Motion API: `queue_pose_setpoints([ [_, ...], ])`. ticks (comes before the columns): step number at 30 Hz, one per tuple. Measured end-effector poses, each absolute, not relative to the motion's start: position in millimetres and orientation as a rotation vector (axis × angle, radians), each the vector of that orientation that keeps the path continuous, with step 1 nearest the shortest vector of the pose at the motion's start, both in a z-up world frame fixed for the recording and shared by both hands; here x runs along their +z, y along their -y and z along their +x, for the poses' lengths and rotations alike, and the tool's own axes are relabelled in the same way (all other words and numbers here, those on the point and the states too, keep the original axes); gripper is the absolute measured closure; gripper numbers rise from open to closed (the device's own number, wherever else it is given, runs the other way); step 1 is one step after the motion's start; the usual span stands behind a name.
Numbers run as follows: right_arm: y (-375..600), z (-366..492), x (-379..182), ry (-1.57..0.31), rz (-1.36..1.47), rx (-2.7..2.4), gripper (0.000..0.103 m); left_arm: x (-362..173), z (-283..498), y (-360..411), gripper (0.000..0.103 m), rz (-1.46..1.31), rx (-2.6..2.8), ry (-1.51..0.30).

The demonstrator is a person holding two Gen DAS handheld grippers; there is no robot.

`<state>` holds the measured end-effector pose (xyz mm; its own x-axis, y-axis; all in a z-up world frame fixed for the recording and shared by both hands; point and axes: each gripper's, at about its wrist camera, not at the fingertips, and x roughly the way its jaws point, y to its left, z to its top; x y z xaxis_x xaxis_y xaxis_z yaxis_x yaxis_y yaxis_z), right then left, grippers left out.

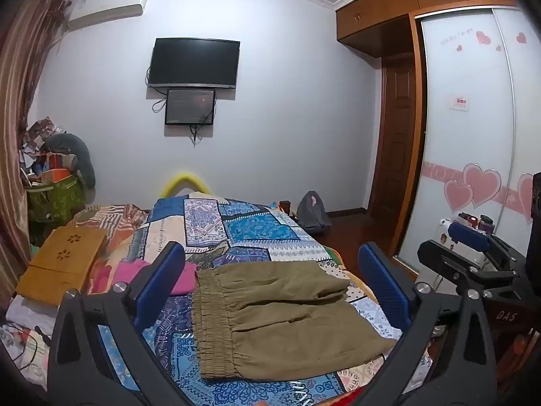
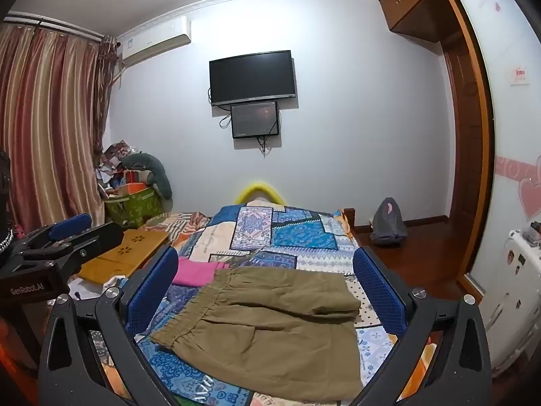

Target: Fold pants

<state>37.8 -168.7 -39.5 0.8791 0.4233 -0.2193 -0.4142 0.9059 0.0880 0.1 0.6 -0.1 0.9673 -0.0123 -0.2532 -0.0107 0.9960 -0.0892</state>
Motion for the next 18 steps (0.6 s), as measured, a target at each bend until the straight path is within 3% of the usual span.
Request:
queue_pose_setpoints([
  [18, 167, 42, -44, -0.26, 0.047, 0.436, 0.0, -8, 4, -1, 0.0, -0.072, 0.041, -0.265],
])
